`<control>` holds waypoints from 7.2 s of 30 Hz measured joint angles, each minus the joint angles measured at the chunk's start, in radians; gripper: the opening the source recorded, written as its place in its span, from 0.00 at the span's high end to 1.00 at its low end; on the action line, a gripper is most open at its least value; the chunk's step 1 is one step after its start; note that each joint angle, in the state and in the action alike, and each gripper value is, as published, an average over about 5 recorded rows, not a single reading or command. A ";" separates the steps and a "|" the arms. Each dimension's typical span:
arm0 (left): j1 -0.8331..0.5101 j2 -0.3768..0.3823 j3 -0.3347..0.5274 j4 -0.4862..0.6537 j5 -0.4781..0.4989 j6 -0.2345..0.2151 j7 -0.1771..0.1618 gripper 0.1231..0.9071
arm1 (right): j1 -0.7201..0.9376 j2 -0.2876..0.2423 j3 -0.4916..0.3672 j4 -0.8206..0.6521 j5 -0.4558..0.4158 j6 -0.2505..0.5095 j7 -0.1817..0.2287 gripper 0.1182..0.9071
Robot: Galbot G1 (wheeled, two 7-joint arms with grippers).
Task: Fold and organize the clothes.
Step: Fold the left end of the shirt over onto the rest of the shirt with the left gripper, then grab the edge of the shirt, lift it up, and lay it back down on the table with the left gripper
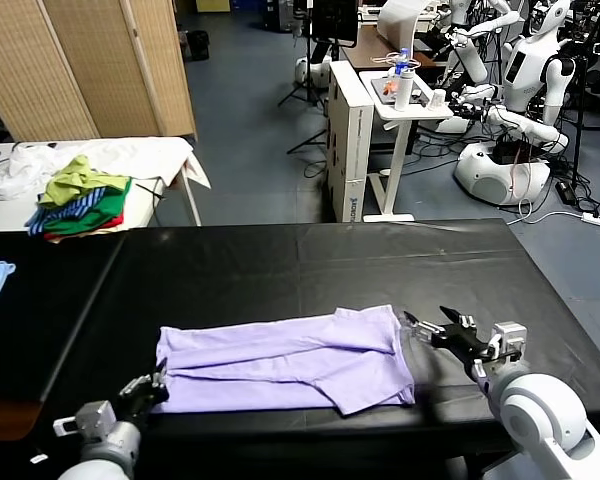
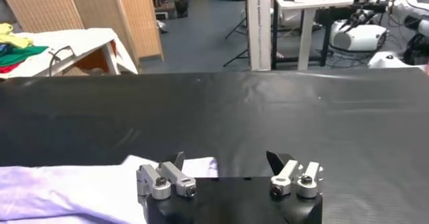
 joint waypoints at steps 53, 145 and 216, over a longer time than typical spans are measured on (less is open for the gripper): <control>-0.043 0.055 0.174 -0.157 -0.118 0.024 -0.044 0.93 | -0.160 0.095 0.078 0.038 -0.091 0.011 -0.001 0.00; -0.088 0.095 0.167 0.014 0.041 -0.096 -0.016 0.00 | 0.559 -0.010 -0.912 -0.061 -0.284 0.109 -0.337 0.32; -0.041 -0.074 0.070 0.052 -0.032 -0.183 0.087 0.00 | 0.144 -0.004 -0.370 0.043 -0.186 0.012 -0.150 0.00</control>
